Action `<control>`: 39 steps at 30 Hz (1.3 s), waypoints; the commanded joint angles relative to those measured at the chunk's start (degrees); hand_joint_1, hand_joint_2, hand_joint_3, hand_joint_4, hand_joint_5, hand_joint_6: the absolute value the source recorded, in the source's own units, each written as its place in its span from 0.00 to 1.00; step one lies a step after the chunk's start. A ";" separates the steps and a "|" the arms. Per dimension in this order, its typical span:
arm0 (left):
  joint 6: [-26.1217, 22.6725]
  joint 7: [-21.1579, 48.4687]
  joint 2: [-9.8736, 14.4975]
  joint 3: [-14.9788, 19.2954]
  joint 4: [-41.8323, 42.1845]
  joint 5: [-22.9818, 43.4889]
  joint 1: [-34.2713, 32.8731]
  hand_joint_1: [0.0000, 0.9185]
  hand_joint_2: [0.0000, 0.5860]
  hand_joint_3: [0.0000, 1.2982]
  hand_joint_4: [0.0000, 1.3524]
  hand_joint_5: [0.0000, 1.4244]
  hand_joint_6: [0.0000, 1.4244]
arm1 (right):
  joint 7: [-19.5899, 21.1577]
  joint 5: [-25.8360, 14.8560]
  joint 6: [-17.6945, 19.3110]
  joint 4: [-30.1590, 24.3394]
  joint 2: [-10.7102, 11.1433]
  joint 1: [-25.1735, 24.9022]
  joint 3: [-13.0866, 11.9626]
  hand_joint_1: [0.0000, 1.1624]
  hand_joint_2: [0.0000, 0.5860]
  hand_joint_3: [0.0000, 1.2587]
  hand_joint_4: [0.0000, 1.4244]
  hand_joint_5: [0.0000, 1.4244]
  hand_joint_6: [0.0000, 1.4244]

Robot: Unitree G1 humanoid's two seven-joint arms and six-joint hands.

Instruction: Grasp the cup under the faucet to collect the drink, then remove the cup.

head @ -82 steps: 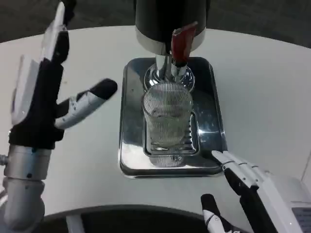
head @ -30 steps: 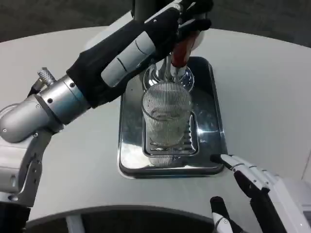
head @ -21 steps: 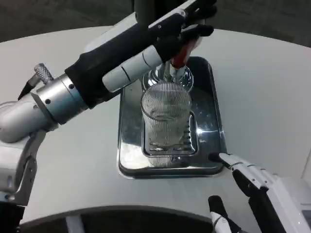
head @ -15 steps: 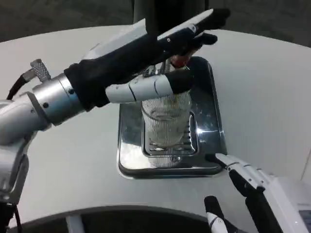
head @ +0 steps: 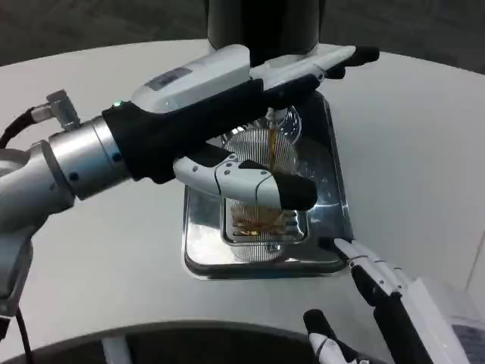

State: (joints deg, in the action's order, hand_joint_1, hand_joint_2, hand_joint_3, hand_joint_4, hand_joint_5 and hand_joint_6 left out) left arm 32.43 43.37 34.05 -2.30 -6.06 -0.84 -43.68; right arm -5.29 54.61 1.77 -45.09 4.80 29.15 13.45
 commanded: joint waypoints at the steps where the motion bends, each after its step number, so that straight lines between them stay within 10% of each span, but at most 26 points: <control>1: 1.61 0.12 1.49 -1.25 0.86 -1.53 0.24 0.00 0.11 0.00 0.00 0.05 0.02 | -1.91 -2.12 -3.35 2.46 -1.56 -3.83 0.19 0.29 0.64 0.06 0.03 0.07 0.15; 22: 0.91 -1.82 1.50 -1.93 1.54 -1.86 0.45 0.00 0.09 0.00 0.00 0.05 0.02 | 4.46 -11.17 -12.95 21.36 -6.79 -28.22 -1.19 0.44 0.41 0.00 0.00 0.01 0.12; 39: 0.81 -1.44 2.47 -1.89 1.61 -1.59 0.75 0.00 0.03 0.00 0.00 0.03 0.01 | 11.38 -18.07 -10.52 33.27 -7.10 -39.00 -0.71 0.61 0.28 0.00 0.00 0.00 0.03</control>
State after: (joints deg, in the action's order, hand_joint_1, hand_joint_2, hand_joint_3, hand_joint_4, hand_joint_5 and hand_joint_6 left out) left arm 32.76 40.91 35.38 -3.33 -5.15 -1.95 -43.56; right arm 4.59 38.09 -9.91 -13.82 -1.75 -8.76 12.42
